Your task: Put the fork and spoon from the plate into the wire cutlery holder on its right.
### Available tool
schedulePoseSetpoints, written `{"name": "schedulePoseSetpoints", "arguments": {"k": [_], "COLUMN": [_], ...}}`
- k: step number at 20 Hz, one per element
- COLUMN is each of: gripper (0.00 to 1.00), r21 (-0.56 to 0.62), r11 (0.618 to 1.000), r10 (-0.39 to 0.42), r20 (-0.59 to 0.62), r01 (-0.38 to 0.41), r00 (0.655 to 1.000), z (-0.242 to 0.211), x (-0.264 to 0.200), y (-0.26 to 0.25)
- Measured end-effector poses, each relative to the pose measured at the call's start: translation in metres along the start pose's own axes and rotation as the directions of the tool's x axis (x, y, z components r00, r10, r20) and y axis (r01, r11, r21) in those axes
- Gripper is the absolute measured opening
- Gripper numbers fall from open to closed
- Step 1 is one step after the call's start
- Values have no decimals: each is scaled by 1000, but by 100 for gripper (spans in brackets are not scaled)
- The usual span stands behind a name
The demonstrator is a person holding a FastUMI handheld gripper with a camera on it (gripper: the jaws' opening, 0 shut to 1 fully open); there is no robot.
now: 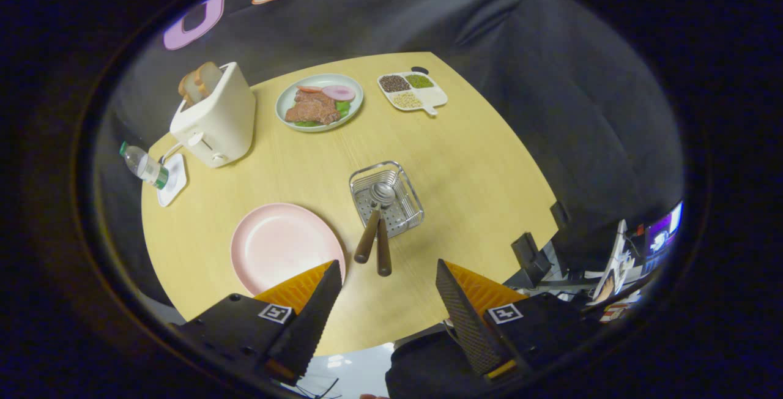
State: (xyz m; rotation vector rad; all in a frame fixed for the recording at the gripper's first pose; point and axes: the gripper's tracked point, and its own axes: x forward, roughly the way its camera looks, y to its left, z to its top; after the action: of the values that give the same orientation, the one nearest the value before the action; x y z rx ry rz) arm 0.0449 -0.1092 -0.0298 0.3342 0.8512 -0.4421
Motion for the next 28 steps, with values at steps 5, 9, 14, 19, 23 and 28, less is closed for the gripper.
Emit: {"name": "schedulePoseSetpoints", "arguments": {"k": [5, 9, 14, 19, 23, 28], "gripper": [100, 99, 99, 99, 99, 99], "r21": [-20, -37, -119, -174, -177, -168], "r11": [996, 986, 947, 918, 917, 925], "r10": [92, 168, 314, 352, 326, 305], "r20": [153, 329, 542, 772, 849, 863], "r01": [-90, -166, -299, -355, -357, -340], "r00": [984, 929, 779, 530, 416, 403], "z": [15, 31, 65, 114, 124, 115], "x": [-18, -30, -58, -120, -147, -149], "y": [15, 18, 34, 33, 21, 10]}}
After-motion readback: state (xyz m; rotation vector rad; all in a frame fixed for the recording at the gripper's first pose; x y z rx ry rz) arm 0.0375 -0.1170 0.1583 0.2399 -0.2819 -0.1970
